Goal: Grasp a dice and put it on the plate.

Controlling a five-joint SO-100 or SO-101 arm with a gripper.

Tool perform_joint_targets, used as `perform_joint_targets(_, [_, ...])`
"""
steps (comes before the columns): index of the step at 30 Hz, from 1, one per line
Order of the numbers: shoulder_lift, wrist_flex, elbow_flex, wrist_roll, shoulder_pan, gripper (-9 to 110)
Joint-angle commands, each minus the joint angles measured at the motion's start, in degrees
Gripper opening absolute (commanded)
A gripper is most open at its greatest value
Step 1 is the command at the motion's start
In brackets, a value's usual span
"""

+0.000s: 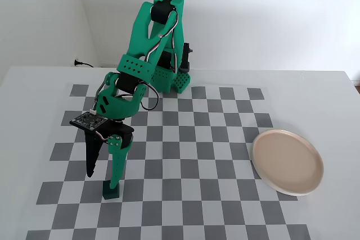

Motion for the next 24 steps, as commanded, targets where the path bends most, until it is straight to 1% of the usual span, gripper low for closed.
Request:
perform_joint_targets(1, [-0.1,-1.6,-6.3,-1.1,-0.5,20])
perform_joint_targets(24, [-8.2,-3.1,-6.3,-4.4,-1.9,20])
